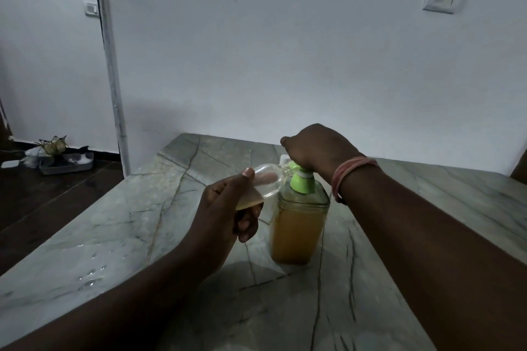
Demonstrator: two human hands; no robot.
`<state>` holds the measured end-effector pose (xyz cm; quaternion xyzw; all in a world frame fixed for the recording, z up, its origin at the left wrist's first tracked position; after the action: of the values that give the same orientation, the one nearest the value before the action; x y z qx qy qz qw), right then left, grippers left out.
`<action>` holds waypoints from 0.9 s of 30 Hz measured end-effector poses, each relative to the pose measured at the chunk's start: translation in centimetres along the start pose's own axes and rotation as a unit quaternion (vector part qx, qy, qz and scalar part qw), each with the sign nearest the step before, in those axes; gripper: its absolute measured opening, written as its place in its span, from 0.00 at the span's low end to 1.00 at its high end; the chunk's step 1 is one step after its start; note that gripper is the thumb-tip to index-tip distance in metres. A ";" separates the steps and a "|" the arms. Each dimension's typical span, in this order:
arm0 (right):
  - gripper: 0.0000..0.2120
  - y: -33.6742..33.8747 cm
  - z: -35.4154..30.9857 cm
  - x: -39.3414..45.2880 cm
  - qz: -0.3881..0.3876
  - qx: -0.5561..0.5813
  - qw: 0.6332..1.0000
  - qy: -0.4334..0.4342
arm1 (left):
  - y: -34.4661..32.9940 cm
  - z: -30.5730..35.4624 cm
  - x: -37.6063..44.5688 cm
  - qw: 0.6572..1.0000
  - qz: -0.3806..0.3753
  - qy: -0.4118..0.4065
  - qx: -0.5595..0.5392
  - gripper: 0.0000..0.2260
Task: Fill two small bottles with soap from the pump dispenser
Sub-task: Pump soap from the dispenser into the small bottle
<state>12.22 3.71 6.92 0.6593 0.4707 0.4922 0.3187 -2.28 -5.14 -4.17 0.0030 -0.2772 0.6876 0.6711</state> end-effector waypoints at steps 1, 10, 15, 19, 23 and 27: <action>0.17 0.3 -0.3 0.0 -0.007 -0.007 1.000 0.007 | -0.1 0.2 0.0 1.000 0.003 -0.002 0.000 0.16; 0.17 -0.4 0.3 0.3 -0.026 0.038 0.999 0.008 | 0.0 -0.2 0.2 1.000 0.004 0.000 -0.014 0.17; 0.17 0.1 -0.2 0.3 0.002 -0.004 1.000 0.018 | -0.1 0.4 -0.1 1.000 0.012 -0.006 0.003 0.16; 0.16 0.6 -0.9 0.6 0.001 -0.026 0.999 0.040 | -0.1 0.6 -0.1 1.000 0.013 -0.002 -0.004 0.17; 0.17 0.1 0.0 0.7 0.046 0.016 0.999 0.020 | -0.2 0.3 0.1 0.999 -0.008 0.015 -0.042 0.19; 0.16 0.0 0.0 0.7 0.043 0.012 0.999 0.020 | -0.3 0.1 -0.2 0.996 -0.024 0.028 -0.077 0.19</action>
<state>12.29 4.37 7.18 0.6730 0.4538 0.5126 0.2799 -2.03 -5.41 -4.06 -0.0615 -0.3099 0.6480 0.6930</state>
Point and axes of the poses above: each hand's wrist, its own x-axis towards the middle knuckle, its own y-axis out of the back of the hand, z = x × y, the point moved 6 cm from there along x, towards the middle knuckle, and after that the axes turned 10 degrees about z, right-handed, at the moved point
